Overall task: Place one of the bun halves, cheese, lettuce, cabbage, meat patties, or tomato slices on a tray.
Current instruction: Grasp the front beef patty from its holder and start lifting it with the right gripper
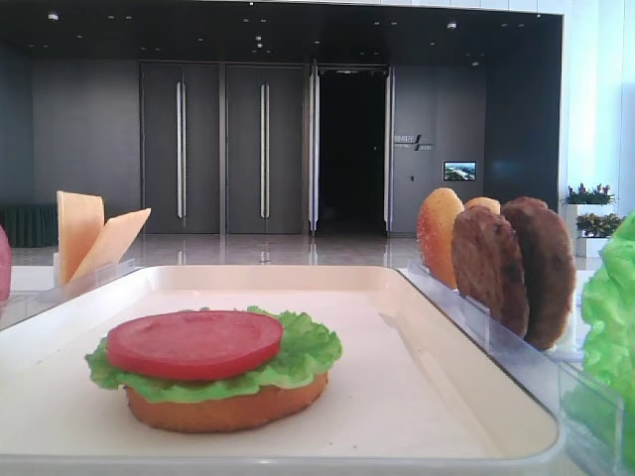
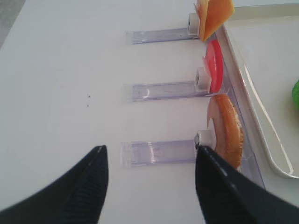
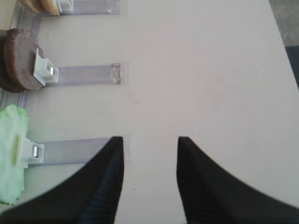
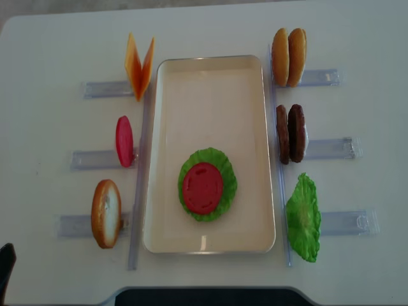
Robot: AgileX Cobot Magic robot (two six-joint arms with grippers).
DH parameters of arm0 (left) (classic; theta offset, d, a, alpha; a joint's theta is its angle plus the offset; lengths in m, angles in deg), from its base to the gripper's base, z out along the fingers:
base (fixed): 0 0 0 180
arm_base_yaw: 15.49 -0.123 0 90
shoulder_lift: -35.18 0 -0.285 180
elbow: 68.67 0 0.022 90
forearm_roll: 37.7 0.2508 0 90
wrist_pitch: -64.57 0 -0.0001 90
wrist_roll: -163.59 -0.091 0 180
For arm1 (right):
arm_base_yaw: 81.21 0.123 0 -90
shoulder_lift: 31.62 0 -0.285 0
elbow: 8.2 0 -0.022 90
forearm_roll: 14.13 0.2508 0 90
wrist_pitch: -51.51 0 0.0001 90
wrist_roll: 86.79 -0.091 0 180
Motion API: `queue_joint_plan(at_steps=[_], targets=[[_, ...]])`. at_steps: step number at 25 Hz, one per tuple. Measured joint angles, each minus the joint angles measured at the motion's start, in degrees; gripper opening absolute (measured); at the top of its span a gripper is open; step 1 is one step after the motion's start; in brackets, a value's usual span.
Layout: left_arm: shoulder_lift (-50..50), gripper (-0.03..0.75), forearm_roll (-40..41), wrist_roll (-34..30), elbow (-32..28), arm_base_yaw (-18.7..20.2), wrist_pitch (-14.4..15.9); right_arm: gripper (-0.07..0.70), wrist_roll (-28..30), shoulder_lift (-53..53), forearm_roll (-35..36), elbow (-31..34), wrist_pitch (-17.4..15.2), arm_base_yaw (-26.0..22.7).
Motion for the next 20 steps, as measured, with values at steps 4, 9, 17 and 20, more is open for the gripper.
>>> queue_joint_plan(at_steps=[4, 9, 17, 20], targets=[[0.0, 0.453, 0.0, 0.0, 0.0, 0.0, 0.0, 0.297, 1.0, 12.1, 1.5, -5.7, 0.1, 0.0], [0.0, 0.453, 0.0, 0.0, 0.0, 0.0, 0.0, 0.333, 3.8, 27.0, 4.1, -13.7, -1.2, 0.0], [0.0, 0.453, 0.0, 0.0, 0.0, 0.0, 0.0, 0.348, 3.9, 42.5, 5.7, -24.7, -4.1, 0.0], [0.0, 0.453, 0.0, 0.0, 0.0, 0.0, 0.0, 0.348, 3.2, 45.8, 5.7, -27.4, -4.9, 0.0]])
